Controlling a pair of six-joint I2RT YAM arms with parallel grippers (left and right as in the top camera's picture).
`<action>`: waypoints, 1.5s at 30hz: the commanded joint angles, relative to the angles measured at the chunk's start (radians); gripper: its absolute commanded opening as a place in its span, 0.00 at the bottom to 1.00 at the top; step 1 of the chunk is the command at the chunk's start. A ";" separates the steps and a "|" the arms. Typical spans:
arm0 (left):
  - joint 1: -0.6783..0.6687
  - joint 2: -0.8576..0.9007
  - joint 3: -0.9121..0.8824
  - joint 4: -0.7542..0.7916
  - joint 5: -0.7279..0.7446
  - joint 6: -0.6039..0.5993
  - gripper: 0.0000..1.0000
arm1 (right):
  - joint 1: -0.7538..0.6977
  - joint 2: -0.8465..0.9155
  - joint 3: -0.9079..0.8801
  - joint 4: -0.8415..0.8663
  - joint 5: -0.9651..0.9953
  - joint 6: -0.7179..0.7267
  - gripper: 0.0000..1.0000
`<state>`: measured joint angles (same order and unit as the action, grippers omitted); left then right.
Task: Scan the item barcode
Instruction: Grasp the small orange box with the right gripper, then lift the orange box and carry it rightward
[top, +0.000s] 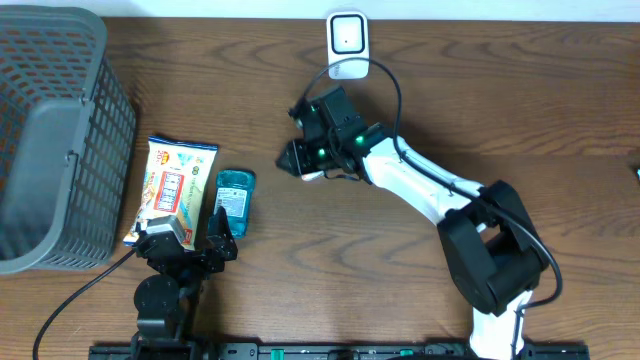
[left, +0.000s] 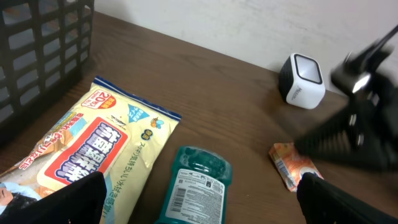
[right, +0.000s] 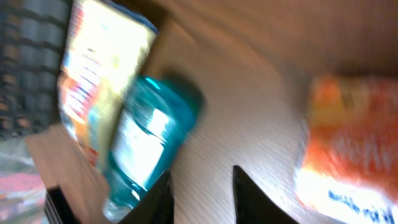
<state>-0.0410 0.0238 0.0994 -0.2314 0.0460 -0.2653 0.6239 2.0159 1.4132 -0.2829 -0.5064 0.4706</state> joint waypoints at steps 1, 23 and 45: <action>0.003 0.000 -0.026 -0.006 -0.012 0.005 0.98 | 0.013 0.006 -0.003 0.061 0.039 0.068 0.23; 0.003 0.000 -0.026 -0.006 -0.012 0.005 0.98 | 0.064 -0.082 0.002 -0.141 0.353 -0.041 0.99; 0.003 0.000 -0.026 -0.006 -0.012 0.005 0.98 | -0.020 0.087 -0.021 -0.162 0.306 0.109 0.59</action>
<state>-0.0410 0.0238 0.0994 -0.2310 0.0460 -0.2653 0.6159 2.0838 1.3983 -0.4484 -0.1806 0.5545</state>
